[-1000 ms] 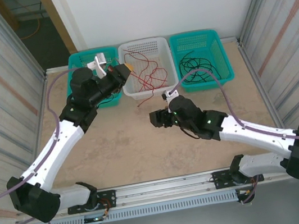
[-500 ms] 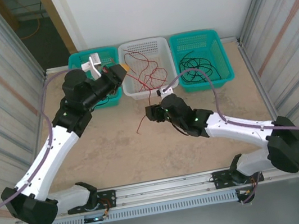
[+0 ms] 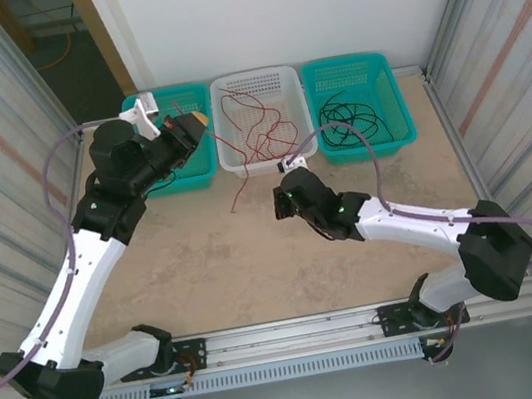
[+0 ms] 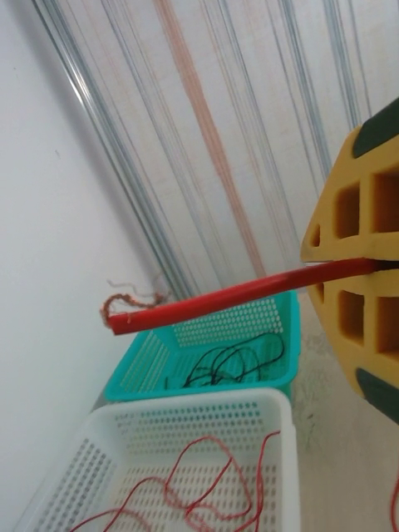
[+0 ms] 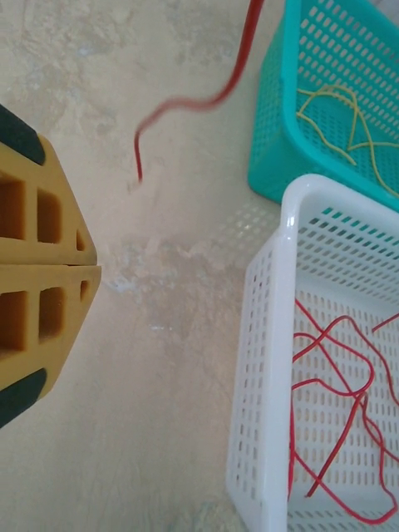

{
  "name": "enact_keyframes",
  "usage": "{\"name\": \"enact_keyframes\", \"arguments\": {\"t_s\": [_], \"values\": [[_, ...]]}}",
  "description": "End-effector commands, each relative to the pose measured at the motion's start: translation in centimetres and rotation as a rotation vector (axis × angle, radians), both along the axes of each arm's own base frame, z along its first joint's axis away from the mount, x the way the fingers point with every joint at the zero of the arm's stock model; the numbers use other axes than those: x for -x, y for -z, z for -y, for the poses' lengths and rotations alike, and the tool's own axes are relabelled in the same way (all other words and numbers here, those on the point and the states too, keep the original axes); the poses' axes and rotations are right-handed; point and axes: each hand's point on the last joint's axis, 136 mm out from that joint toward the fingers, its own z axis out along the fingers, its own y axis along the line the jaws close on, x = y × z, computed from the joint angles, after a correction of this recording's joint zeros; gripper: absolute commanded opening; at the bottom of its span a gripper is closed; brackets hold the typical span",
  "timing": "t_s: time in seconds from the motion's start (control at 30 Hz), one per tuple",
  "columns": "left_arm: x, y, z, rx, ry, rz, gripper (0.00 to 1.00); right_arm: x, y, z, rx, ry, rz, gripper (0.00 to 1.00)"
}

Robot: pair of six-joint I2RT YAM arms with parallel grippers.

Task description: Untangle the cables

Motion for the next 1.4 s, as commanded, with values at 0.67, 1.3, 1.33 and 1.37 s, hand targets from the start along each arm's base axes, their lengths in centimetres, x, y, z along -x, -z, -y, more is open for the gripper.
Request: {"name": "enact_keyframes", "arguments": {"t_s": [0.67,1.3,1.33,1.37], "values": [[1.3,-3.0,4.0,-0.350,0.132,0.244,0.00,3.9,-16.8,-2.9,-0.012,-0.308,0.189,0.58],[2.6,-1.8,7.4,-0.589,0.190,0.361,0.00,3.3,-19.6,-3.7,-0.024,-0.309,0.262,0.35],[2.6,-1.8,7.4,-0.589,0.191,0.361,0.00,3.3,-19.7,-3.7,-0.024,-0.305,0.265,0.37],[2.6,-1.9,7.5,-0.587,0.194,0.363,0.00,3.2,-19.8,-3.6,-0.023,-0.301,0.269,0.39]]}}
